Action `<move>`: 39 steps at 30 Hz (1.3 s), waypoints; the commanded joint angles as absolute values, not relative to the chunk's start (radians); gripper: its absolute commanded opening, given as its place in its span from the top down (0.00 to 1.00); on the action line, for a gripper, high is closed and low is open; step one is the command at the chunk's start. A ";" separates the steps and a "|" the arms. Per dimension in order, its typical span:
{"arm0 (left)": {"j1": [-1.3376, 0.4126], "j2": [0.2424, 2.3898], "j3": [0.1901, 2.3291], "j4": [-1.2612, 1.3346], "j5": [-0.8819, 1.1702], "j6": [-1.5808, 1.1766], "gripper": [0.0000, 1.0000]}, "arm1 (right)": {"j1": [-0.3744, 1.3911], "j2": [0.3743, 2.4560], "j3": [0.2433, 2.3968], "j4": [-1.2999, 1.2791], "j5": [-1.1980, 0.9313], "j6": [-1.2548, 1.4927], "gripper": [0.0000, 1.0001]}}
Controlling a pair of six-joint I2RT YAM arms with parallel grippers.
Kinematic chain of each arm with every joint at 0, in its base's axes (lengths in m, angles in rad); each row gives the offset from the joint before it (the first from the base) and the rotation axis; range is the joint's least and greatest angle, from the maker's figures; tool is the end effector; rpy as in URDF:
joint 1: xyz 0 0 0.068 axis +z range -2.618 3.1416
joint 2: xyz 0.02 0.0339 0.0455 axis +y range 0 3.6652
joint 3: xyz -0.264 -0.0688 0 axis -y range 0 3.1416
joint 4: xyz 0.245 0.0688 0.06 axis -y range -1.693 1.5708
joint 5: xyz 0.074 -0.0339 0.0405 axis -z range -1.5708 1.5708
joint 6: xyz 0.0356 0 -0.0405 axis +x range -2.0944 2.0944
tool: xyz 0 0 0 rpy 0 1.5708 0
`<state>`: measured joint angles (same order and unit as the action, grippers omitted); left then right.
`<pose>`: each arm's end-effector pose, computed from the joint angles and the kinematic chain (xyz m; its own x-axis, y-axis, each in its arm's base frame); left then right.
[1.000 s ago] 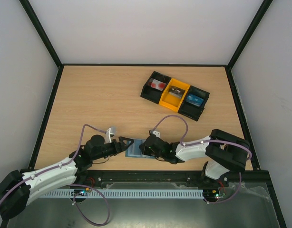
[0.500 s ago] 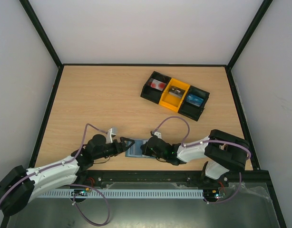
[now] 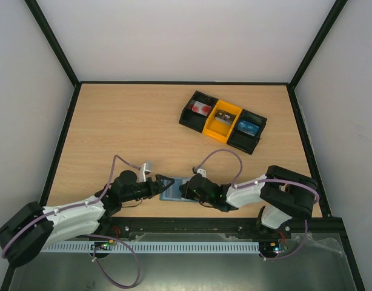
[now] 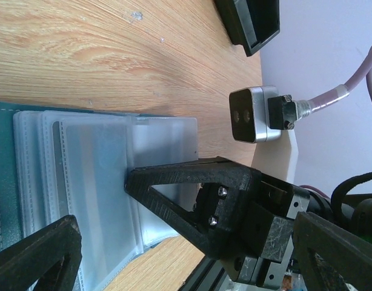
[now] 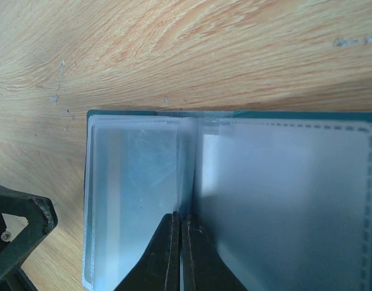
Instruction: Take the credit cards out of the card holder
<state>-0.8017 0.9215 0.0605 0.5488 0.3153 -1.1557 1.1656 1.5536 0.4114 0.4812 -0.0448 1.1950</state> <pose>0.1090 -0.1285 0.1439 -0.8991 -0.3220 -0.2966 0.1628 0.3831 -0.9093 0.1004 0.2381 0.1123 -0.9558 0.1290 -0.2641 -0.1170 0.6574 0.7444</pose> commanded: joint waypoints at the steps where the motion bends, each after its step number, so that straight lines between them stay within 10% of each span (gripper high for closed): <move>1: -0.798 0.960 0.046 0.639 0.337 -1.156 0.04 | 1.176 1.574 0.379 0.406 -0.037 1.200 0.98; 39: -0.799 1.189 0.048 0.783 0.375 -1.130 0.04 | 1.176 1.604 0.358 0.470 -0.057 1.213 0.98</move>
<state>-0.8017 1.1809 0.0566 0.7776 0.3637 -1.1481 1.1656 1.5711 0.3878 0.5537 -0.0502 1.2060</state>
